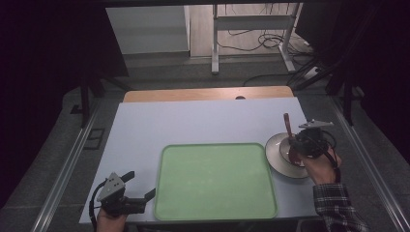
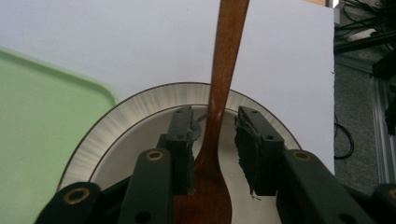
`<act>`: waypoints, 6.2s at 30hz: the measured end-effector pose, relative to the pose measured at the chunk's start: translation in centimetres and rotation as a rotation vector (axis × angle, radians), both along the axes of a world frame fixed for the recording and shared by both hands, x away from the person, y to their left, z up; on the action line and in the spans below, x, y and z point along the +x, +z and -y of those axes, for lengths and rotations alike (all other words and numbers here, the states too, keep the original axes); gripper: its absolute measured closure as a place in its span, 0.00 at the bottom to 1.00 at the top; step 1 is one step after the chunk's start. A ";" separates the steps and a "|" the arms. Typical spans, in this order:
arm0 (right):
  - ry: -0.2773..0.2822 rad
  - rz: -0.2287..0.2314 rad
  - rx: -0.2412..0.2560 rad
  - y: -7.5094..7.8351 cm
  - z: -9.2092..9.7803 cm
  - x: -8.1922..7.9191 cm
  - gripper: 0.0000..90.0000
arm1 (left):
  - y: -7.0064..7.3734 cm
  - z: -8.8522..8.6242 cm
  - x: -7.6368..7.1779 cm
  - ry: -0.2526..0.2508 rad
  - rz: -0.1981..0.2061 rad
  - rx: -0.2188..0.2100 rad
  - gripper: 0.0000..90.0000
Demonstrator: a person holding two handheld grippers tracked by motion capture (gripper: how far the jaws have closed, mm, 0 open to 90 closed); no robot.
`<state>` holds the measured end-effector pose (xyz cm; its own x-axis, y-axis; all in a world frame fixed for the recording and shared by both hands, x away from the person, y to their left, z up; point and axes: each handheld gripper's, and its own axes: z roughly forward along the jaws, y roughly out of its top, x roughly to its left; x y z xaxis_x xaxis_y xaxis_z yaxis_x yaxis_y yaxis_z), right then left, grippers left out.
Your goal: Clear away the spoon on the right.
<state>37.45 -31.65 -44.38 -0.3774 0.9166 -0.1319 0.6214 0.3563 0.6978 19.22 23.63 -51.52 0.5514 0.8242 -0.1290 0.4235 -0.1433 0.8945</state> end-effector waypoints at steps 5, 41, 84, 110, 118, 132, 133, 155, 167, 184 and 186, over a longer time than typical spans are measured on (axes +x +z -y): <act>-0.013 -0.007 -0.006 -0.5 0.0 0.5 0.79 | 0.0 0.0 0.0 0.000 -0.001 0.001 0.00; 0.009 -0.047 0.050 1.5 0.2 0.3 0.92 | 0.2 -0.2 -0.2 0.022 0.019 -0.005 0.00; 0.126 -0.204 0.034 8.1 -2.7 -2.6 0.92 | 0.1 -0.4 -0.2 0.036 0.032 -0.017 0.00; 0.219 -0.377 0.023 5.3 -7.6 -4.5 0.92 | 0.2 -0.4 -0.2 0.033 0.036 -0.016 0.00; 0.233 -0.431 0.013 4.0 -8.7 -4.6 0.92 | 0.2 -0.4 -0.3 0.031 0.036 -0.017 0.00; 0.249 -0.514 -0.007 0.8 -10.6 -4.7 0.92 | 0.2 -0.3 -0.3 0.029 0.035 -0.018 0.00; 0.249 -0.516 -0.010 0.6 -10.7 -4.6 0.92 | 0.2 -0.3 -0.3 0.029 0.035 -0.018 0.00; 0.241 -0.568 -0.017 -3.3 -11.5 -4.5 0.92 | 0.2 -0.4 -0.2 0.029 0.033 -0.018 0.00; 0.254 -0.527 -0.028 -2.9 -11.4 -4.5 0.85 | 0.2 -0.3 -0.2 0.028 0.033 -0.017 0.00; 0.323 -0.422 -0.026 -1.6 -11.3 -5.0 0.84 | 0.2 -0.3 -0.3 0.028 0.036 -0.015 0.00; 0.333 -0.399 -0.021 -1.4 -11.4 -5.0 0.84 | 0.2 -0.3 -0.3 0.028 0.036 -0.014 0.00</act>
